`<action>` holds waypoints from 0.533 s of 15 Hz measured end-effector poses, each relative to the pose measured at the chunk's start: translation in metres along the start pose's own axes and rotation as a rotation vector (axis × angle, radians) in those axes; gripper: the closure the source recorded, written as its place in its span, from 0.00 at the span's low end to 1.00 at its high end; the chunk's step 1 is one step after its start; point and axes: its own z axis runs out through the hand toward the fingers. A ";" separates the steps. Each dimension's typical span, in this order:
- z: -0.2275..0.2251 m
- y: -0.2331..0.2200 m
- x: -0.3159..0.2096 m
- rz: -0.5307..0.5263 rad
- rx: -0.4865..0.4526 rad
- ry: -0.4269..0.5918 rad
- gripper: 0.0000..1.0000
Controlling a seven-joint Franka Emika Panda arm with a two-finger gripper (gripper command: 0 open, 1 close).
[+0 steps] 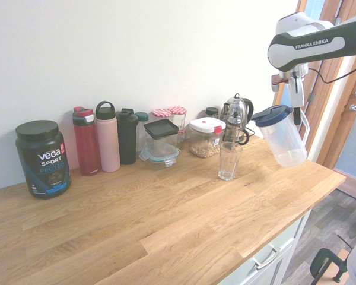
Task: Pour me some water
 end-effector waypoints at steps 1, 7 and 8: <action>0.005 0.006 -0.001 0.041 0.040 0.006 1.00; 0.041 0.023 -0.008 0.331 0.209 0.075 1.00; 0.041 0.022 -0.012 0.376 0.221 0.092 1.00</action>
